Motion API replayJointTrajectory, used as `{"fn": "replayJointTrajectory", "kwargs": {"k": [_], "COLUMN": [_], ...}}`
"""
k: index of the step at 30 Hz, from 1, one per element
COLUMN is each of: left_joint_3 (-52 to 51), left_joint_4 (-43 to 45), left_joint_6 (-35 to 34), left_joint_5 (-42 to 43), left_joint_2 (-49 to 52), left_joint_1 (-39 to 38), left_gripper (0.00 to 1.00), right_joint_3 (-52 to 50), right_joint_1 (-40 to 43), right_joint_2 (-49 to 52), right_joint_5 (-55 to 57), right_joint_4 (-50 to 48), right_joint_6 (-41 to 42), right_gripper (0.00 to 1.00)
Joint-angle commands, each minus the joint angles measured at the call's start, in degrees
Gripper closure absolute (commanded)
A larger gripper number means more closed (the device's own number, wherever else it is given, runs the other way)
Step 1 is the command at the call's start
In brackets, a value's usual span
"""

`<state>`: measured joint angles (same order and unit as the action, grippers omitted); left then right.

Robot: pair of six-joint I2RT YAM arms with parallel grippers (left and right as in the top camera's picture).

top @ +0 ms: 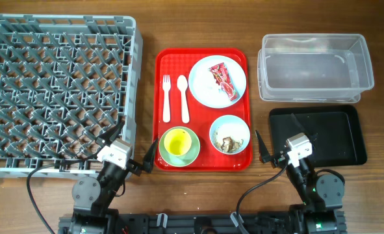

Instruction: Sort waste into correct bins and load items into the dishwasher rack

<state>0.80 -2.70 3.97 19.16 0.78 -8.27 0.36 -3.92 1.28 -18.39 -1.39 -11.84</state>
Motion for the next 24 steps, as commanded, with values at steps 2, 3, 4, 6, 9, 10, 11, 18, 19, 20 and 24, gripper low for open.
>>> {"fn": "replayJointTrajectory", "kwargs": {"k": [2, 3, 4, 6, 9, 10, 11, 18, 19, 20, 24], "left_joint_3": [-0.48, -0.48, -0.48, -0.48, -0.48, -0.48, -0.48, -0.48, -0.48, -0.48, -0.48], "left_joint_4": [0.13, 0.13, 0.13, 0.13, 0.13, 0.15, 0.13, 0.13, 0.17, 0.22, 0.48], "left_joint_6": [-0.15, -0.15, -0.15, -0.15, -0.15, -0.13, -0.15, -0.15, -0.15, -0.15, -2.10], "left_joint_5": [-0.57, -0.59, -0.57, -0.57, -0.57, -0.57, -0.57, -0.57, -0.57, -0.57, 16.17], "left_joint_2": [-0.39, -0.39, -0.39, -0.39, -0.39, -0.39, -0.39, -0.39, -0.39, -0.39, -0.39], "left_joint_1": [-0.15, -0.15, -0.15, -0.15, -0.15, -0.15, -0.15, -0.15, -0.15, -0.15, -0.15], "left_gripper": [0.00, 0.00, 0.00, 0.00, 0.00, 0.00, 0.00, 0.00, 0.00, 0.00, 0.00], "right_joint_3": [-0.07, -0.07, -0.07, -0.07, -0.07, -0.07, -0.07, -0.07, -0.07, -0.07, -0.07], "right_joint_1": [0.09, 0.09, 0.09, 0.09, 0.09, 0.09, 0.09, 0.09, 0.09, 0.07, 0.07], "right_joint_2": [-0.24, -0.24, -0.24, -0.24, -0.24, -0.24, -0.24, -0.24, -0.24, -0.24, -0.26], "right_joint_5": [-0.94, -0.94, -0.94, -0.94, -0.94, -0.94, -0.94, -1.01, -2.12, -6.69, -28.65], "right_joint_4": [-0.28, -0.28, -0.28, -0.28, -0.28, -0.28, -0.28, -0.70, -0.66, -0.70, -5.25], "right_joint_6": [-0.17, -0.20, -0.17, -0.17, -0.20, -0.20, -0.20, -0.15, 0.76, 5.01, 17.03], "right_gripper": [0.00, 0.00, 0.00, 0.00, 0.00, 0.00, 0.00, 0.00, 0.00, 0.00, 0.00]}}
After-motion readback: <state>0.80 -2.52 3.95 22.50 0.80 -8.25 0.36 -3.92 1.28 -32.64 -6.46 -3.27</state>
